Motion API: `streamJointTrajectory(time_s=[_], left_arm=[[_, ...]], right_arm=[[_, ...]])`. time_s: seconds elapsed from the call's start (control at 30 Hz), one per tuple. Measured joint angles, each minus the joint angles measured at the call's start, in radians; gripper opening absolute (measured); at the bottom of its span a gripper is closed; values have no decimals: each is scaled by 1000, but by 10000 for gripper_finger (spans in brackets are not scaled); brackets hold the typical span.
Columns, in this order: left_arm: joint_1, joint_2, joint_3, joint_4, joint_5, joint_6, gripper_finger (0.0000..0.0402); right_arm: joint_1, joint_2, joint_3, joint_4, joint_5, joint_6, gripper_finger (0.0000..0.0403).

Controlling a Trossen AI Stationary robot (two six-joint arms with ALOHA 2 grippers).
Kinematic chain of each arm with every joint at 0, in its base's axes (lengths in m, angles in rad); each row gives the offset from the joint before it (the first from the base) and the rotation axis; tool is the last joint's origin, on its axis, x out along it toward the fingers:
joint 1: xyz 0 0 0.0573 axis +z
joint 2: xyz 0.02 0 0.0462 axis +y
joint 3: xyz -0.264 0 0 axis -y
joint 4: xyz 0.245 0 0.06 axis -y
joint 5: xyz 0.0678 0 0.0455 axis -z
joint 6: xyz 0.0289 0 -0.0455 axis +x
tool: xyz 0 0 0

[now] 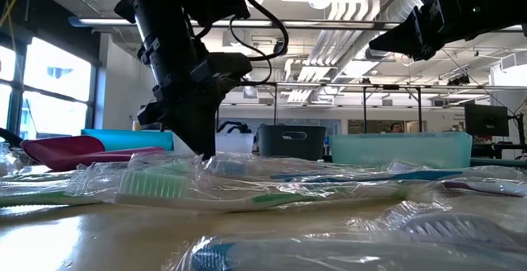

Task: Pick & Place Toothbrushes
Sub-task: Put the violet toothbrush into the white bin

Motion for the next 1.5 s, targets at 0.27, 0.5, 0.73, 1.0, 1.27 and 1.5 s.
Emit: streamJointTrajectory(time_s=[0.27,0.5,0.73,1.0,1.27,1.5], left_arm=[[0,-28,0,-22,0,21,1],[0,-114,0,-107,-50,22,0],[0,-220,0,-109,-77,102,0],[0,-342,1,-137,-122,221,0],[0,-458,0,-189,-249,340,0],[0,-510,18,-218,-362,445,0]], right_arm=[[0,0,0,0,0,0,3],[0,0,0,-4,0,0,3],[0,0,0,-8,0,0,3],[0,0,0,-8,0,0,3],[0,0,0,-7,0,0,3],[0,0,0,-8,0,0,3]])
